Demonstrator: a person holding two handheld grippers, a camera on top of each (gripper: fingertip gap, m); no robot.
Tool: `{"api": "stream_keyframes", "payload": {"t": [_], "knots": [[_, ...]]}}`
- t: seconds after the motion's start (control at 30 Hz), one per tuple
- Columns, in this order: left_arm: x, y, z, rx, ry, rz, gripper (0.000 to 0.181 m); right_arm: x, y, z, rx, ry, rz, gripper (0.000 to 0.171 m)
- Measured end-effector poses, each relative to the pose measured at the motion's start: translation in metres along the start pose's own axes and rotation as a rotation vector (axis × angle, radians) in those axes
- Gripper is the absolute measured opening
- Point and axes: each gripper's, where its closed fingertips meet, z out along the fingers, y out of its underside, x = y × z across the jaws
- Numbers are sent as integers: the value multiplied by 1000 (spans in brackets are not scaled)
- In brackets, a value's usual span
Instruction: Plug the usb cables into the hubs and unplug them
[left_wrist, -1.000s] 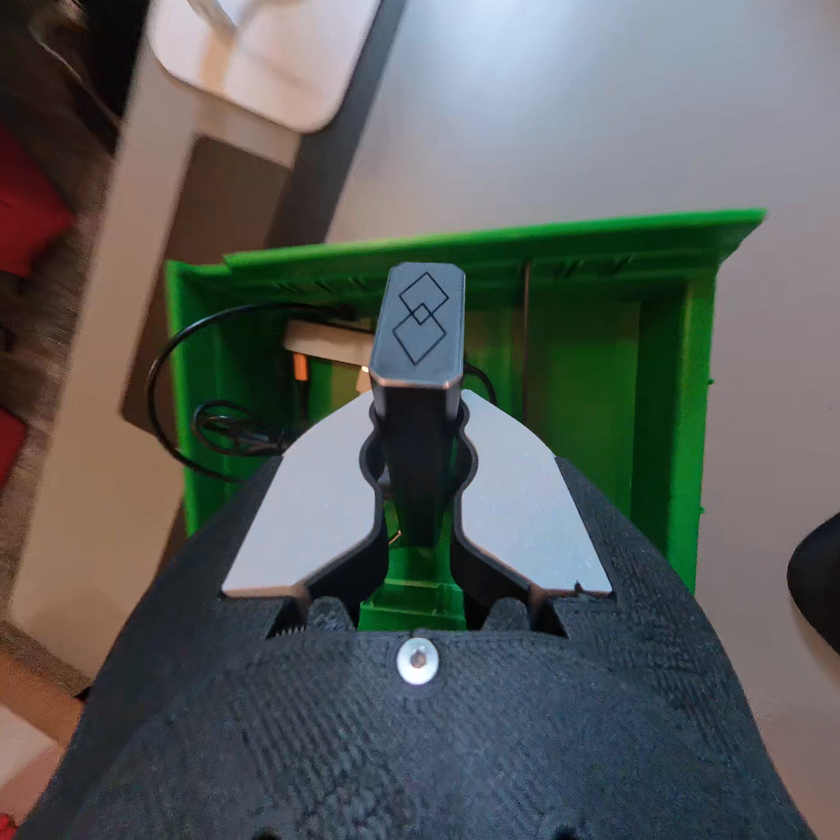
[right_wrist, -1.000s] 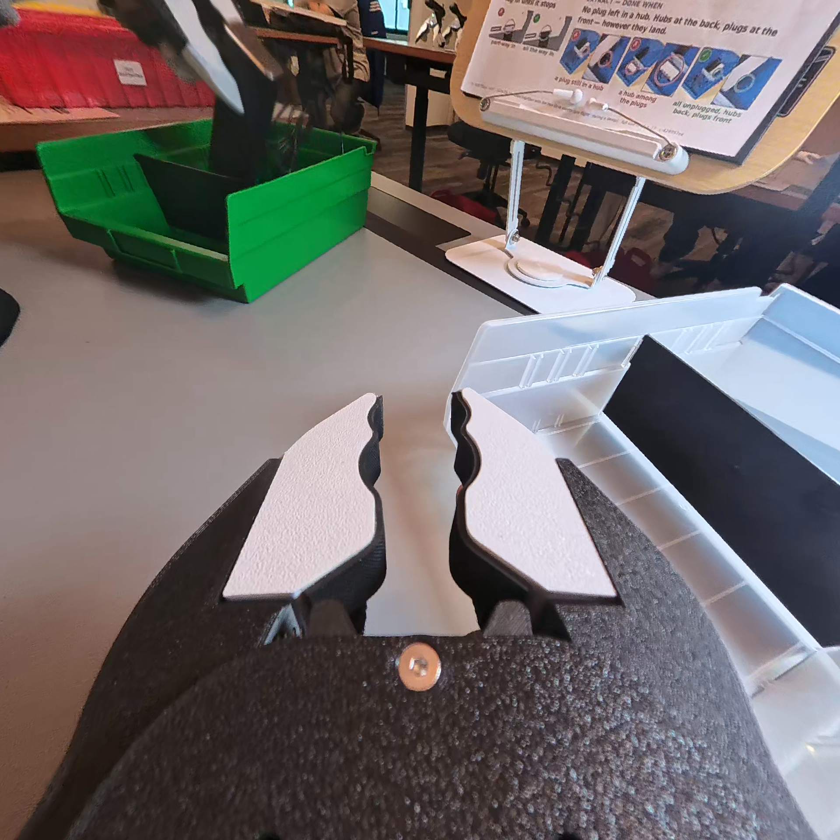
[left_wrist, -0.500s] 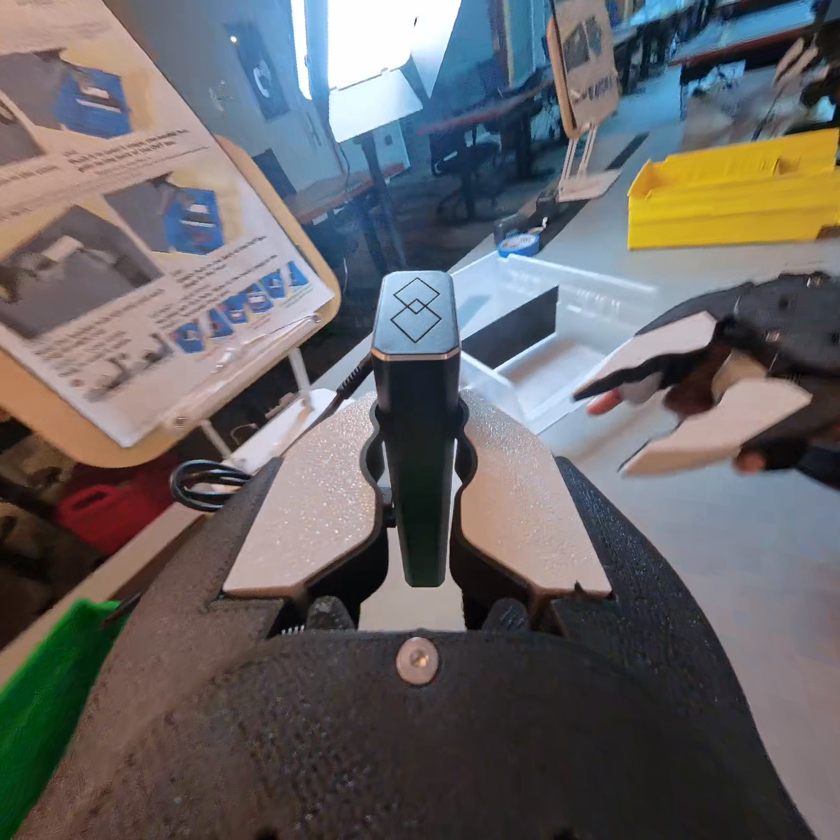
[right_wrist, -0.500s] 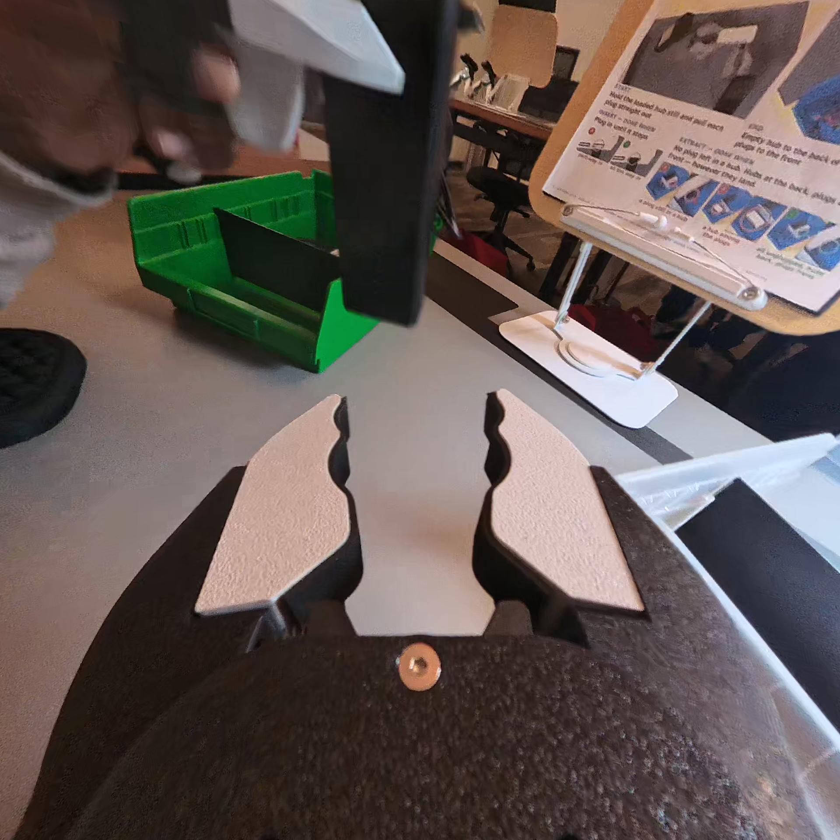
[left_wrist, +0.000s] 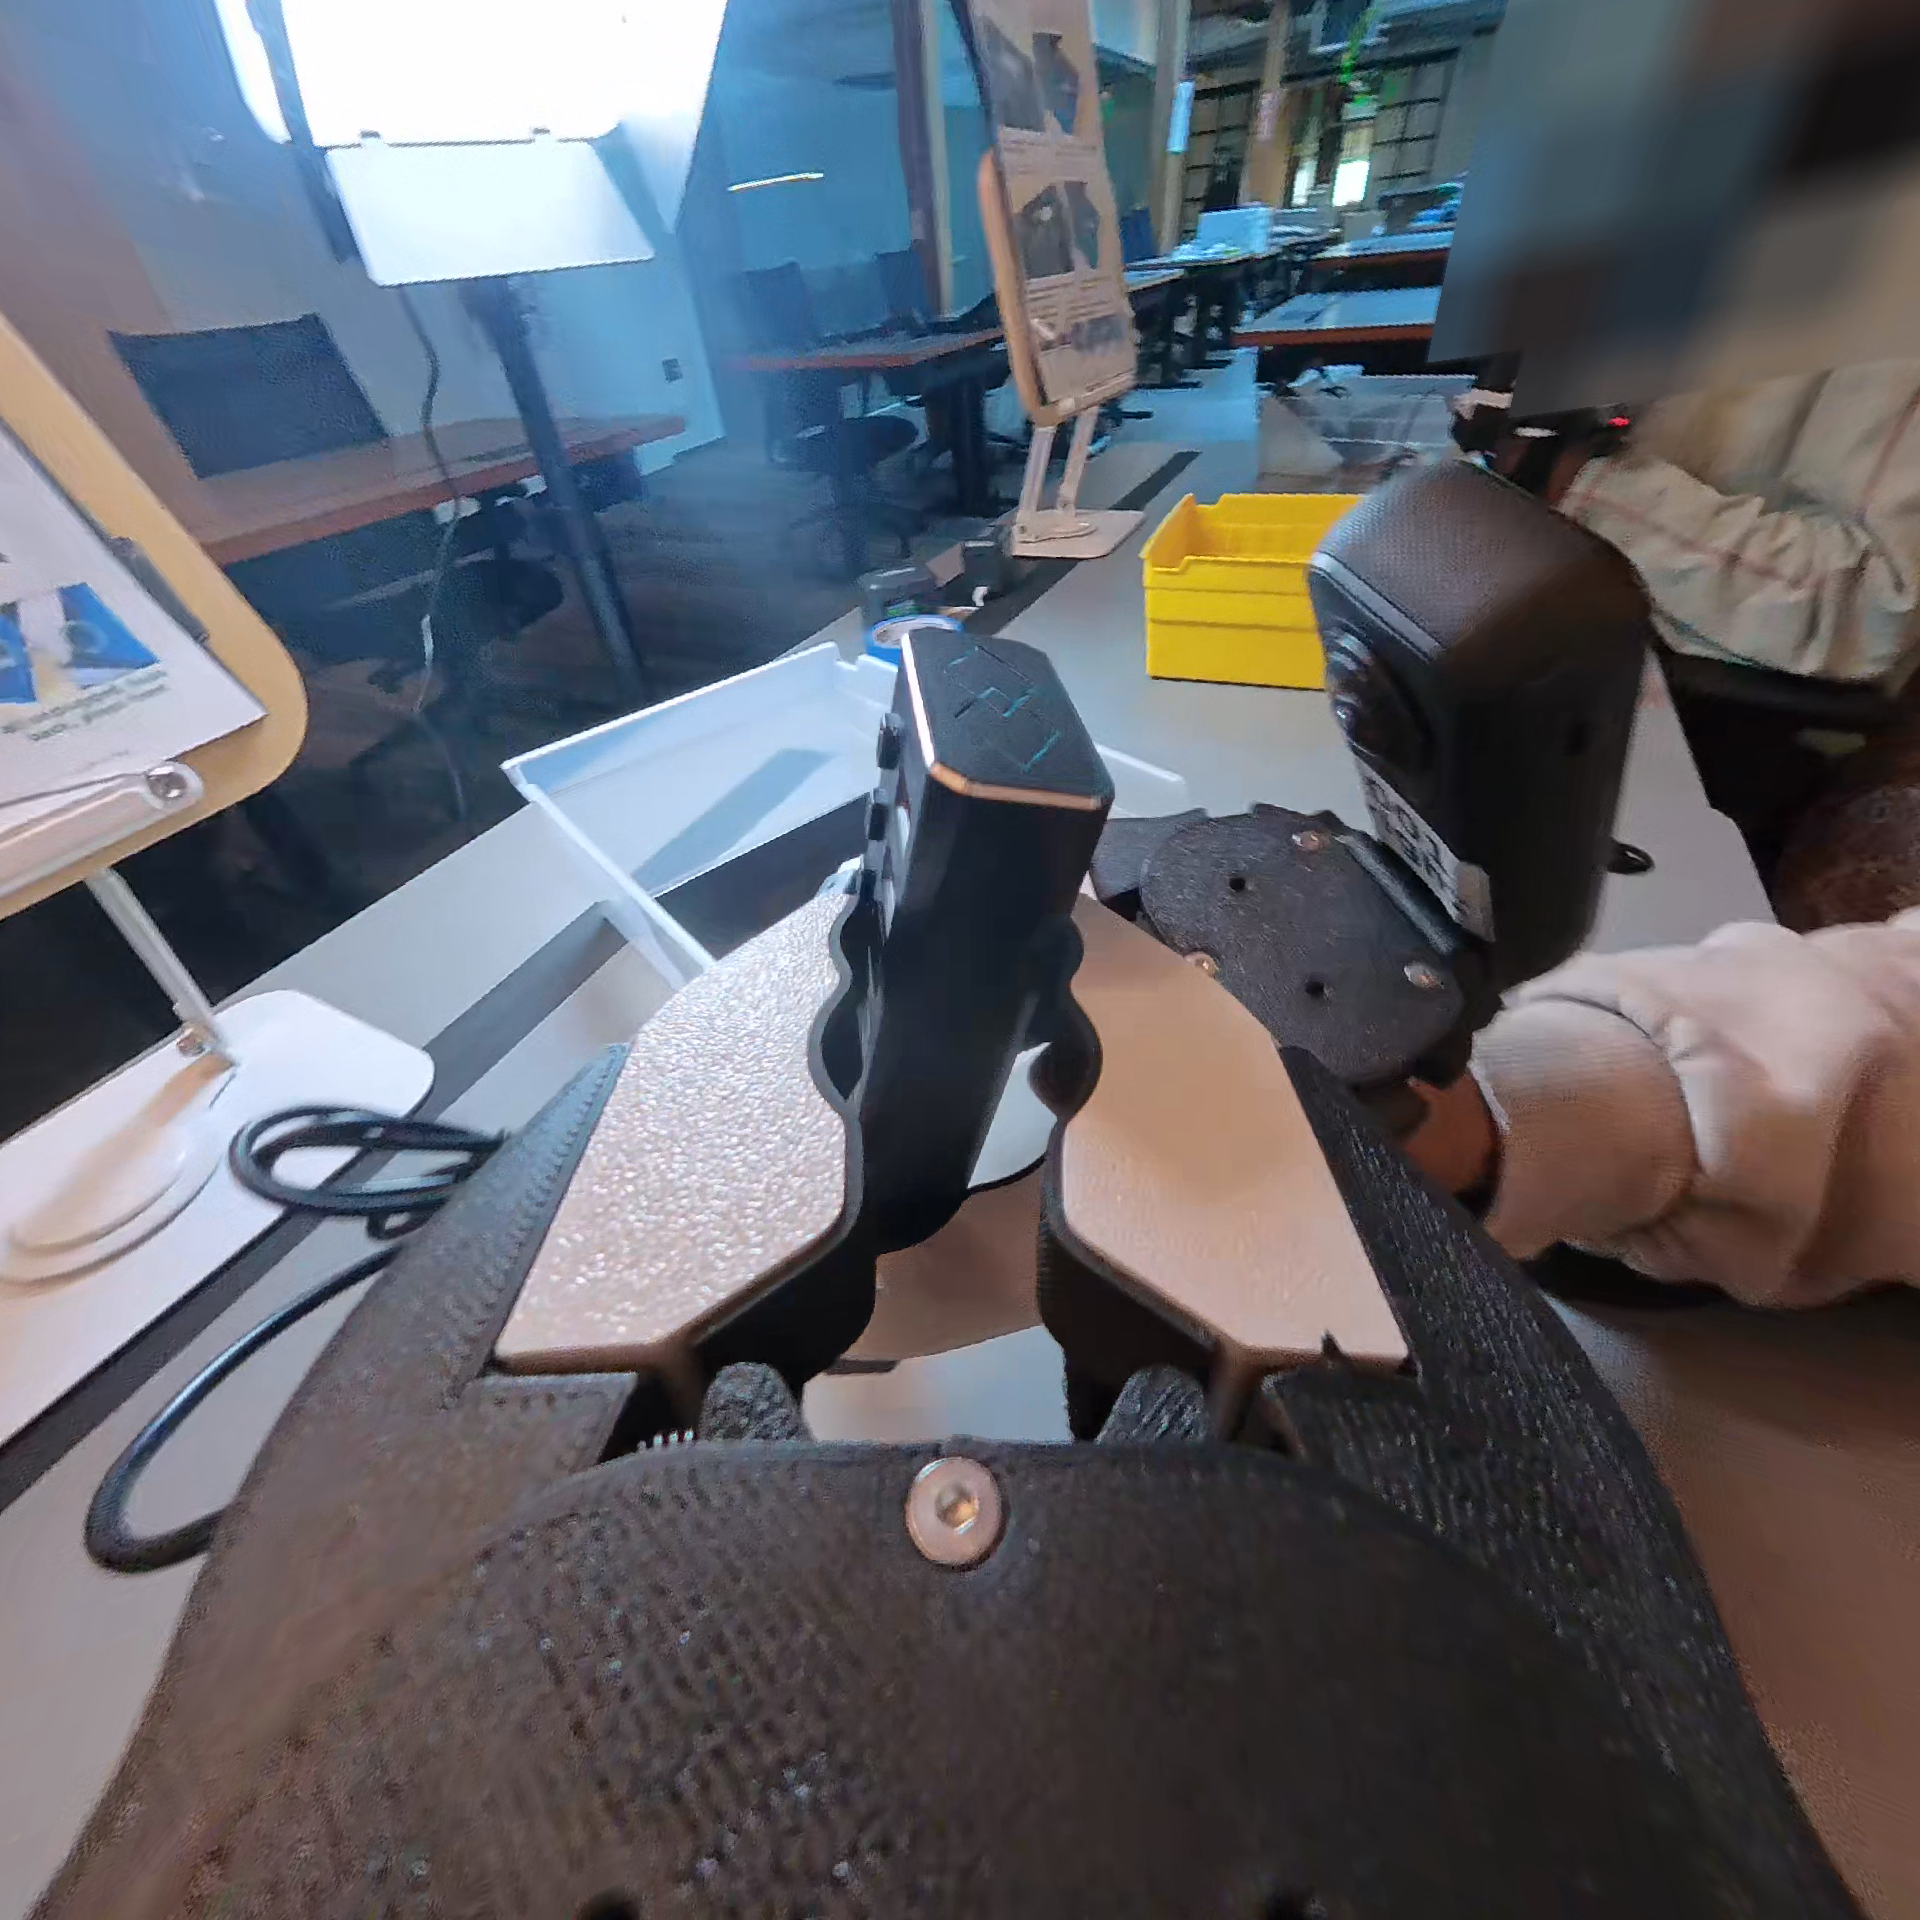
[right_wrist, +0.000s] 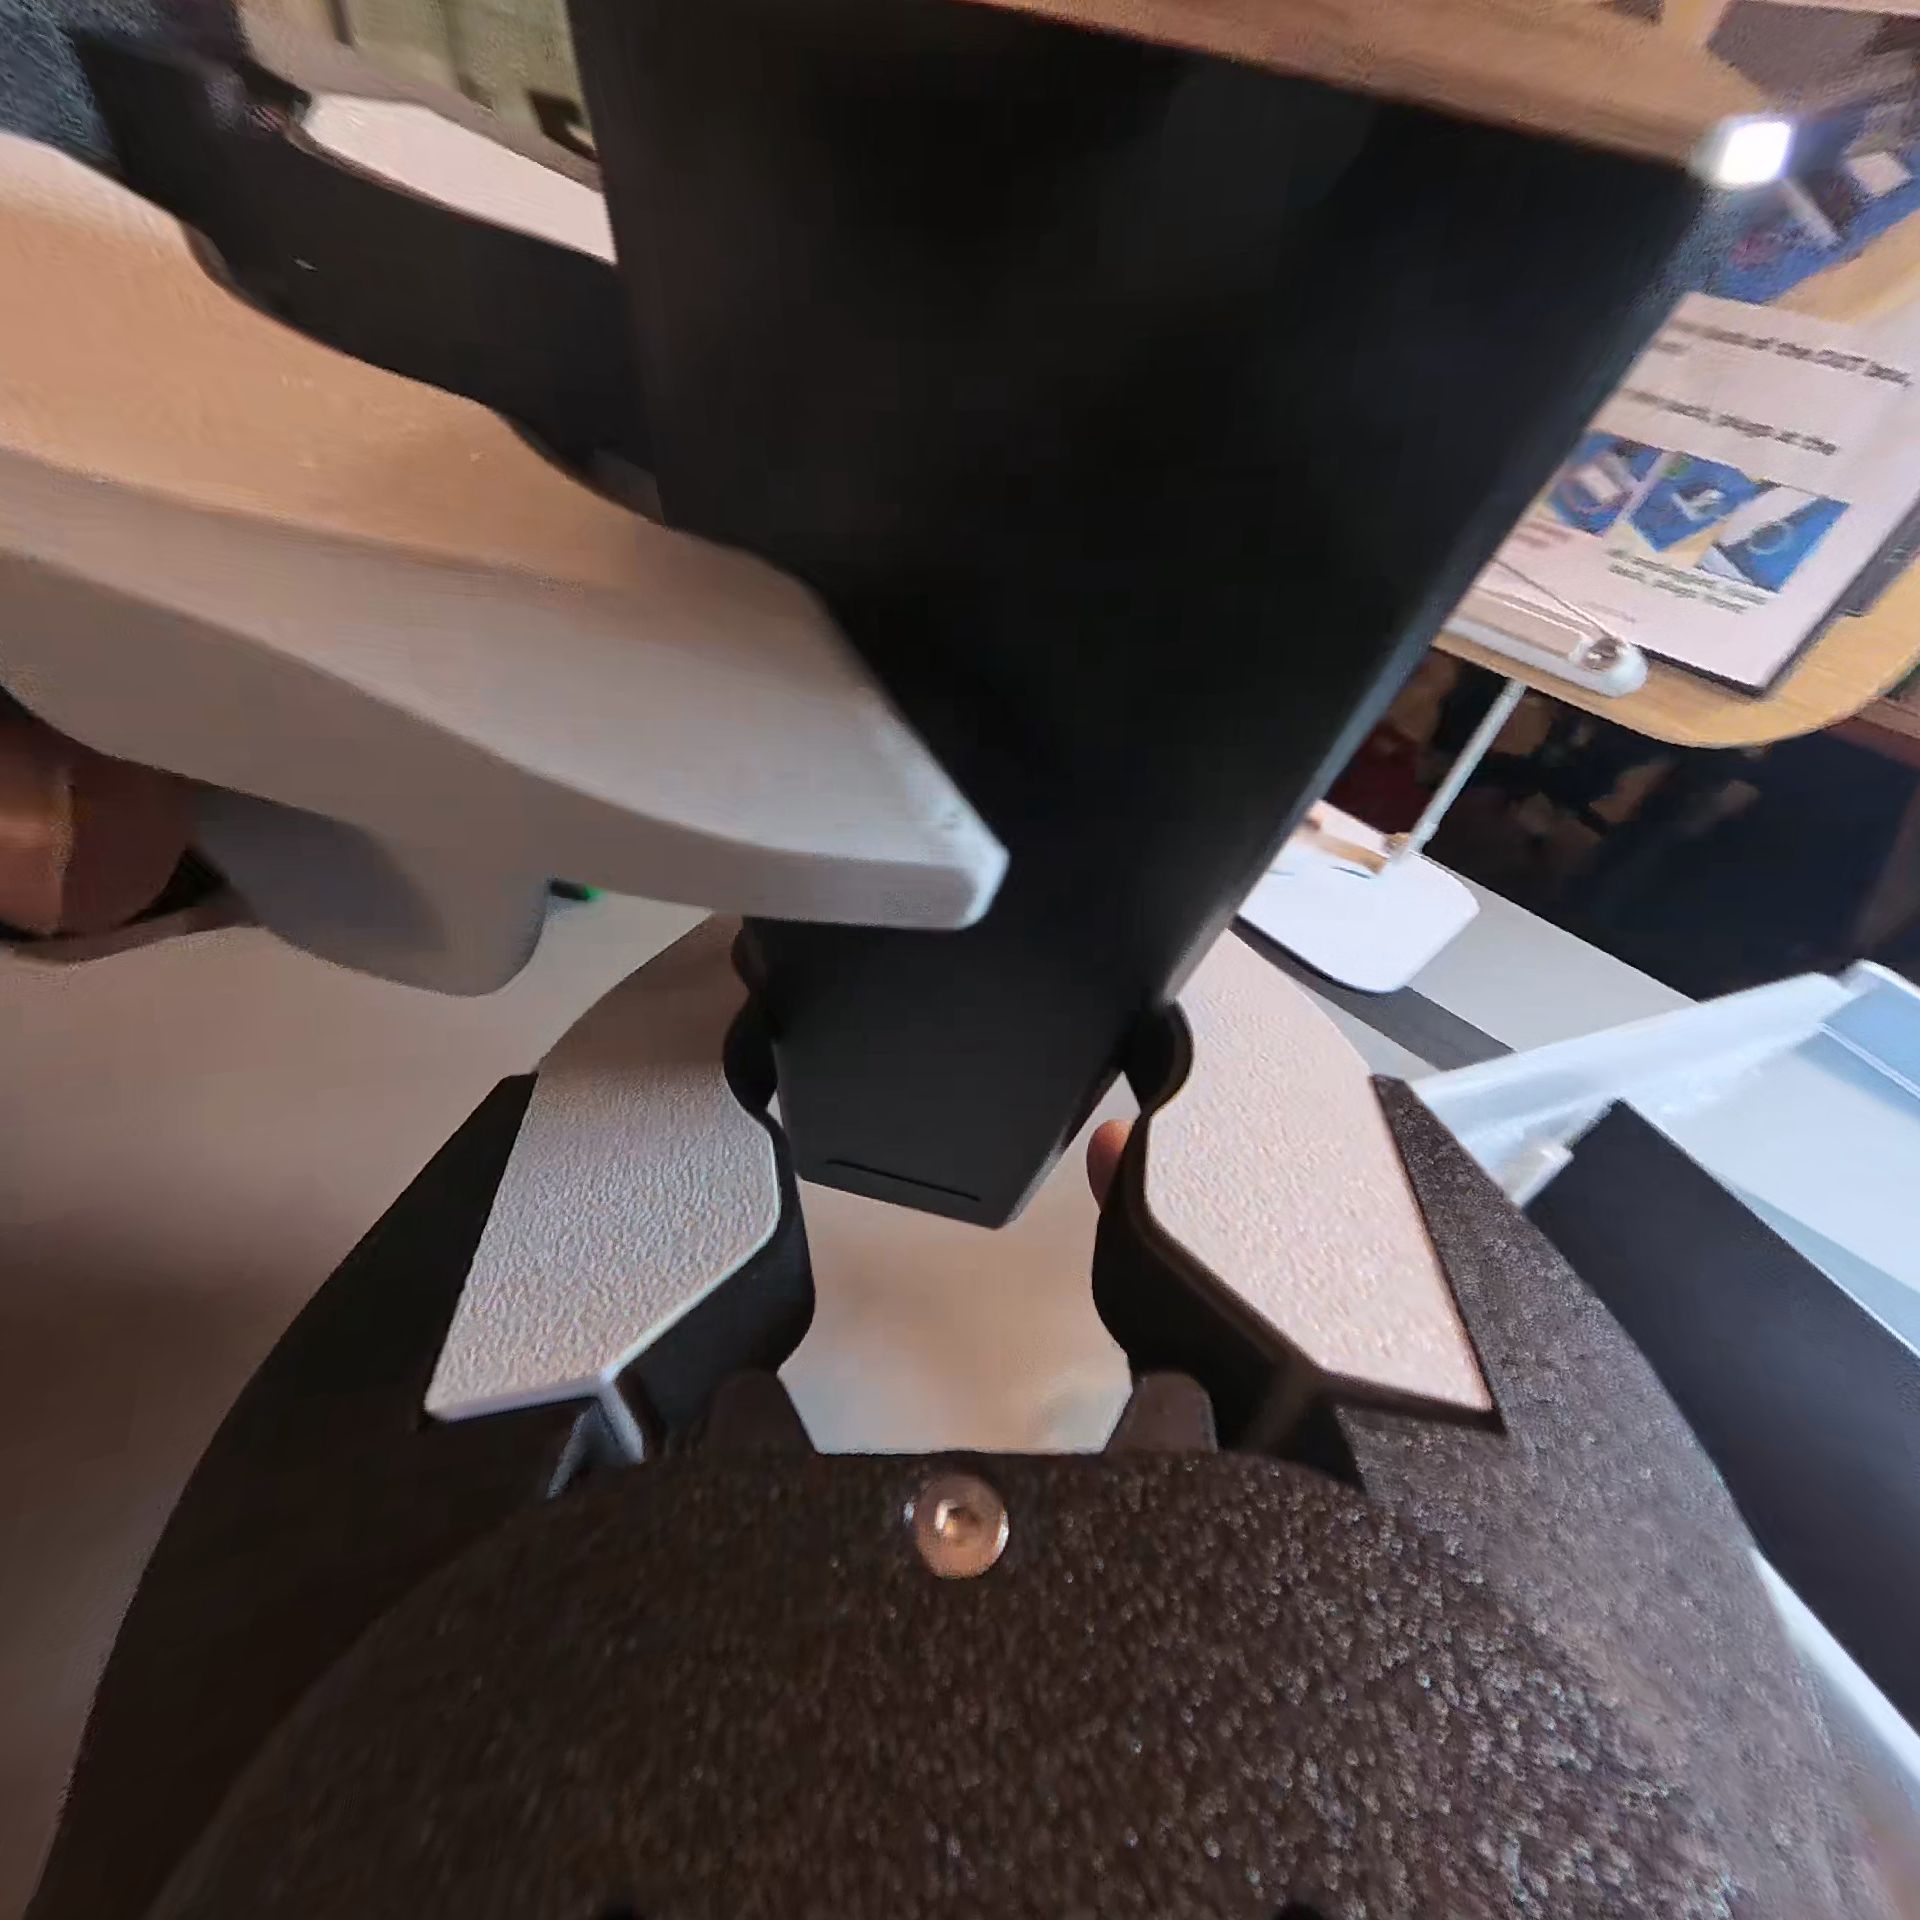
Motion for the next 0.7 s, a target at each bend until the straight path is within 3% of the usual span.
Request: {"api": "stream_keyframes", "payload": {"t": [0.13, 0.3, 0.5, 0.6, 0.7], "knots": [[15, 1, -23, -109, 132, 199, 39, -23, -3, -13, 48, -264, 160, 66], [-6, 2, -64, -253, 92, 392, 40, -42, -1, -35, 72, -506, 303, 64], [-14, 35, -70, -357, 195, 345, 39, -68, -9, -51, 86, -698, 297, 63], [11, 61, -70, -423, 387, 288, 39, -76, -7, -53, 75, -719, 269, 63], [20, 84, -69, -518, 431, 345, 44, -78, -14, -59, 121, -758, 271, 63]]}}
